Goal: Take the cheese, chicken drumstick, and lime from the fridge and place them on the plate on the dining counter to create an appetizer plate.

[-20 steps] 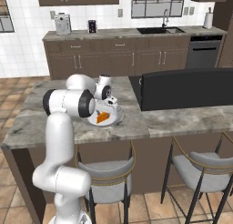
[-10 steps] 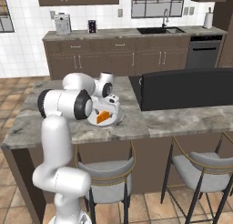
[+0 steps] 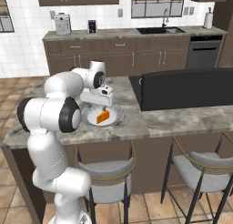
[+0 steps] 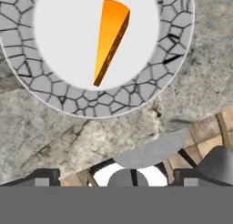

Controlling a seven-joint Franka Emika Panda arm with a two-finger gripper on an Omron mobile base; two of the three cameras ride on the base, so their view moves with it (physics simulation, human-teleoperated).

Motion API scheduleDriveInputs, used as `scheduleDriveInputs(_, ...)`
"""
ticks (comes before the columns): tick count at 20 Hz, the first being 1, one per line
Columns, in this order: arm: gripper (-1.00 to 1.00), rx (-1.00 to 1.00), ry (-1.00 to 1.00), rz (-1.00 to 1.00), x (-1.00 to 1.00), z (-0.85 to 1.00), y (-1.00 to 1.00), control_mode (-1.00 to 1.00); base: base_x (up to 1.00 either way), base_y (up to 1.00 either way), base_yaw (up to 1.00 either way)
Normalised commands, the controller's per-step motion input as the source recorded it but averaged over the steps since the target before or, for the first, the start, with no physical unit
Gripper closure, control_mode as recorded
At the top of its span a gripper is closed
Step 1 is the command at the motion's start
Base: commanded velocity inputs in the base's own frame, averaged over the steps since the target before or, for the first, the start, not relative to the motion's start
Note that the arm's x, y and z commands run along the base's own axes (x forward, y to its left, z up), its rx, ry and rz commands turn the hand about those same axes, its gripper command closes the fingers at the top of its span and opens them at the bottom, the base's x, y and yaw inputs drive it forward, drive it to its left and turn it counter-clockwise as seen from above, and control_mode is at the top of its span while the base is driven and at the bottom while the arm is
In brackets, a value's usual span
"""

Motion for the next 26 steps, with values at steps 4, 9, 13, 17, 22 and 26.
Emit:
scheduleDriveInputs(4,-1.0,-0.03,-0.07,0.03,-0.87,0.66,0.18,-1.0,0.0,0.0,0.0)
scheduleDriveInputs(9,-1.0,-0.01,-0.04,0.04,-0.83,0.56,0.03,-1.0,0.0,0.0,0.0)
scheduleDriveInputs(13,-1.0,0.0,-0.03,0.08,-0.87,0.31,-0.02,-1.0,0.0,0.0,0.0)
scheduleDriveInputs(17,-1.0,0.0,-0.05,0.11,-0.97,0.18,-0.1,-1.0,0.0,0.0,0.0)
scheduleDriveInputs(22,-1.0,0.0,-0.05,0.09,-0.86,0.24,-0.01,-1.0,0.0,0.0,0.0)
scheduleDriveInputs(26,-1.0,0.0,-0.01,0.02,-0.21,0.05,0.0,1.0,-0.64,0.0,0.06)
